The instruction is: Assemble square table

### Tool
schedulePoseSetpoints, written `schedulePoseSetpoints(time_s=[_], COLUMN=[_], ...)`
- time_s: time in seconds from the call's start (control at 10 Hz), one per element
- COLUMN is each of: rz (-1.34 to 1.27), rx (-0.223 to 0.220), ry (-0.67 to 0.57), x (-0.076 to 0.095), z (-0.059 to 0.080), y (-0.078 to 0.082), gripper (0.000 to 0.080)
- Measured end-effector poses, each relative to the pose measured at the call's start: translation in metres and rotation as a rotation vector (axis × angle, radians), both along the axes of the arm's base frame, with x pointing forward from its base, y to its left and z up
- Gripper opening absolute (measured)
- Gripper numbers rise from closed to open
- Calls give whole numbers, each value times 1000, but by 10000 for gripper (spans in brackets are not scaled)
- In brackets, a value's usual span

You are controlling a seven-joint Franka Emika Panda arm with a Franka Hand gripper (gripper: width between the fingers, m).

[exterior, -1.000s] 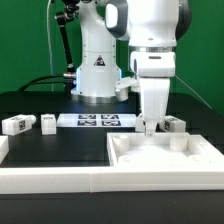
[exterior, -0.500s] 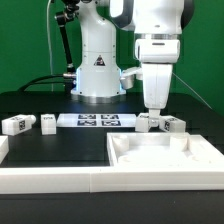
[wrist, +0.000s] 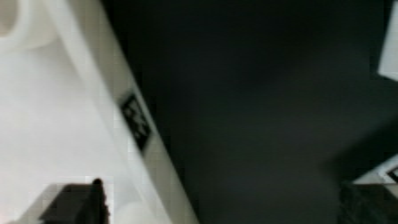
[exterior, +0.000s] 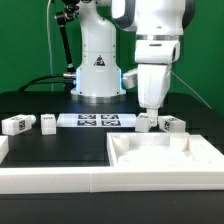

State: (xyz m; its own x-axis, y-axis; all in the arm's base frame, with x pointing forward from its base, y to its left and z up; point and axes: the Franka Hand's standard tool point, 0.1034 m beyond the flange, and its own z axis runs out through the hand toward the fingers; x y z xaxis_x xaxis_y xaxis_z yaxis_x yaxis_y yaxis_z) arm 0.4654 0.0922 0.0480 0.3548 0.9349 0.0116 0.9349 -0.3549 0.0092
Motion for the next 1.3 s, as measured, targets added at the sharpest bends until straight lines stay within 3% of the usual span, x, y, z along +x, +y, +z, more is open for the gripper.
schedulePoseSetpoints(time_s=[0.4,0.7,1.0,1.3], rz=[-245,-637,-723,-674], rx=[8,26,33,44], ry=[4,16,24,23], x=[-1,-9,-9,-20], z=[-1,-3,-3,-6], y=[0,22,24,52], gripper=[649,649,649,649])
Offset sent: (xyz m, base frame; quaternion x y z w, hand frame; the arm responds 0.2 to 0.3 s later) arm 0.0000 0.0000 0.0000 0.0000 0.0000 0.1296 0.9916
